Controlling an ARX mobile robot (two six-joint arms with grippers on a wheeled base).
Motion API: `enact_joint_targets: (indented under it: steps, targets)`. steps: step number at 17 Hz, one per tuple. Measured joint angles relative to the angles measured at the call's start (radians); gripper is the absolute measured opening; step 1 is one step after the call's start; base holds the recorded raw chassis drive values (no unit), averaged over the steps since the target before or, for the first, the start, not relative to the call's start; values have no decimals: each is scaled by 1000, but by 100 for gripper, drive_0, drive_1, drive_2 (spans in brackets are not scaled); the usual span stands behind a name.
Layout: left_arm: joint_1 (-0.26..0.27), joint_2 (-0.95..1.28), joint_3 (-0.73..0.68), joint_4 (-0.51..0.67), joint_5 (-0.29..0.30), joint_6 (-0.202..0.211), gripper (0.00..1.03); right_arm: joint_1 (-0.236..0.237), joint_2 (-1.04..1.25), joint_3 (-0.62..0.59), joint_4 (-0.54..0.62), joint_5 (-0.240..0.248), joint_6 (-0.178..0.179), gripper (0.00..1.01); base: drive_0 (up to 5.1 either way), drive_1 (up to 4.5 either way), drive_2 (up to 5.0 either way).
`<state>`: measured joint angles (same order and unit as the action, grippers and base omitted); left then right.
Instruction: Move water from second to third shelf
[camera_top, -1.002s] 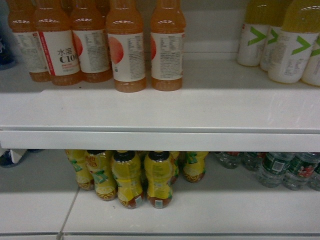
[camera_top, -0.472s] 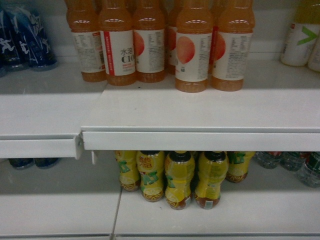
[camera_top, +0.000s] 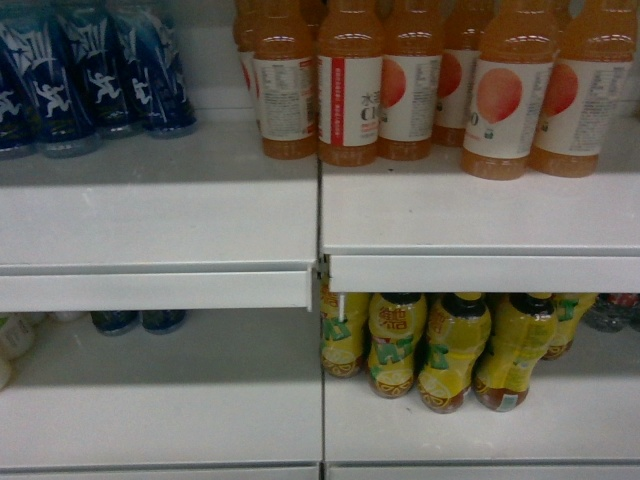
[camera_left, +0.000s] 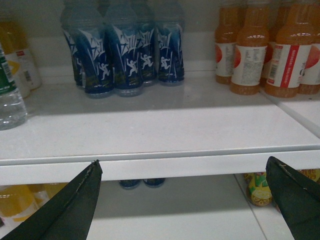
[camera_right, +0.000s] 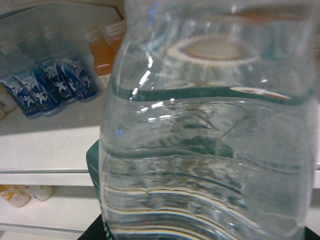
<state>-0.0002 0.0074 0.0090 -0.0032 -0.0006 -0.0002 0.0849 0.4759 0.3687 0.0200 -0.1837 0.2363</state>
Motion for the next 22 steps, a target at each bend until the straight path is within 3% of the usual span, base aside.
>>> enact_joint_targets:
  steps: [22]
  targets:
    - [0,0,0,0,0,0,98,0,0,0,0,-1,0,42,-452,157,296]
